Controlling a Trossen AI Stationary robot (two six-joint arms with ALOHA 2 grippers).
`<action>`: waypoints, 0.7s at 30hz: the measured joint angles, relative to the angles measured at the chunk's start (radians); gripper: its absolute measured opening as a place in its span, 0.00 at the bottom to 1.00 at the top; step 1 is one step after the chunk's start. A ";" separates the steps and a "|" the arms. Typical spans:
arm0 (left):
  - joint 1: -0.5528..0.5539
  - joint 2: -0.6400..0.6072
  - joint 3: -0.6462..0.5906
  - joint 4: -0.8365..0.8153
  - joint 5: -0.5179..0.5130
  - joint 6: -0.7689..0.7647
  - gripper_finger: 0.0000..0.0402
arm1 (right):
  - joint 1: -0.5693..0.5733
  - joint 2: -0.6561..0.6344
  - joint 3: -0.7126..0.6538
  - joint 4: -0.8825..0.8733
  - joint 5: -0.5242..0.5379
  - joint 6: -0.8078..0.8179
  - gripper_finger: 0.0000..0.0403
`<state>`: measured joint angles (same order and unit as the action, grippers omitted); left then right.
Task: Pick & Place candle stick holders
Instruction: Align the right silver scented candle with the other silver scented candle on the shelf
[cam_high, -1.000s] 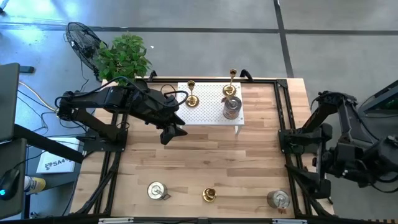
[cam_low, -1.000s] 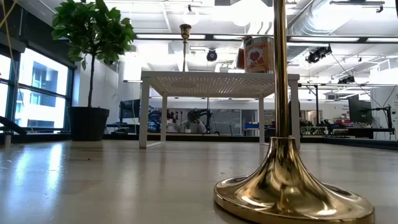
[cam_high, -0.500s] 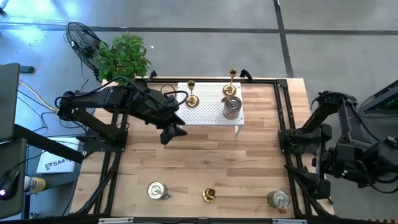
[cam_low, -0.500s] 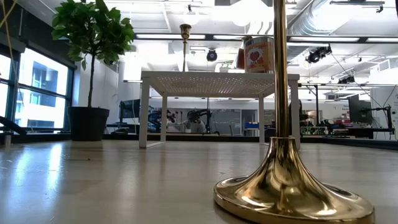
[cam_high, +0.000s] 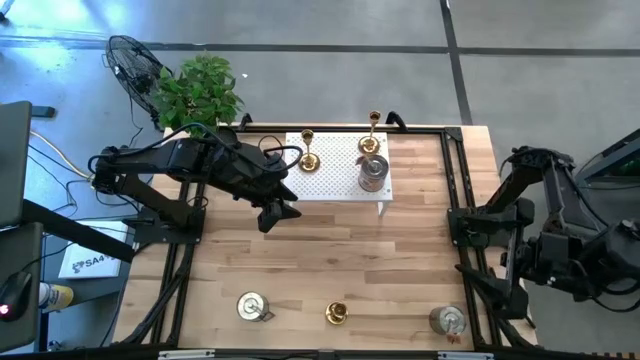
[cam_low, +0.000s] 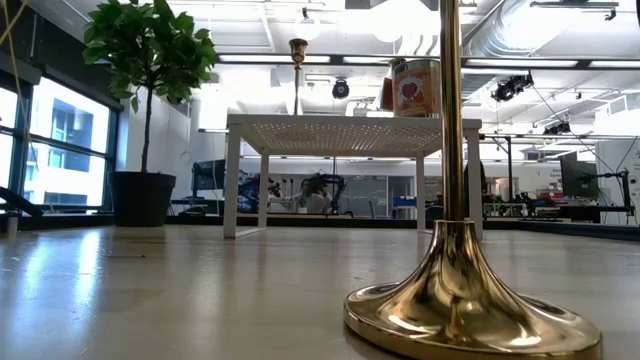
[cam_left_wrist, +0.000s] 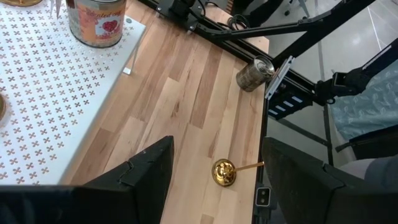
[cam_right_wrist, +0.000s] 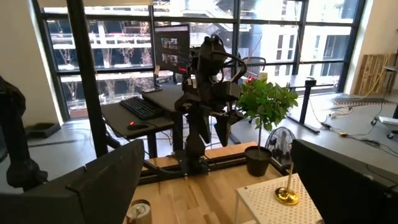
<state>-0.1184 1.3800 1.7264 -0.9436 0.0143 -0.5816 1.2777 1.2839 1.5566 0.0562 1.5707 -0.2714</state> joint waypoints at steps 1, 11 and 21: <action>0.000 0.000 0.000 0.000 0.000 0.000 0.60 | 0.000 0.000 0.000 0.000 0.000 0.000 0.99; 0.000 0.000 0.000 0.000 0.000 0.000 0.60 | 0.051 0.000 0.000 0.063 -0.001 -0.065 0.99; 0.000 0.000 0.000 0.000 0.000 0.000 0.60 | -0.035 -0.002 0.089 0.527 0.002 -0.685 0.99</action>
<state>-0.1184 1.3800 1.7264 -0.9436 0.0143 -0.5819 1.2427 1.2816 1.6453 0.5837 1.5723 -0.9562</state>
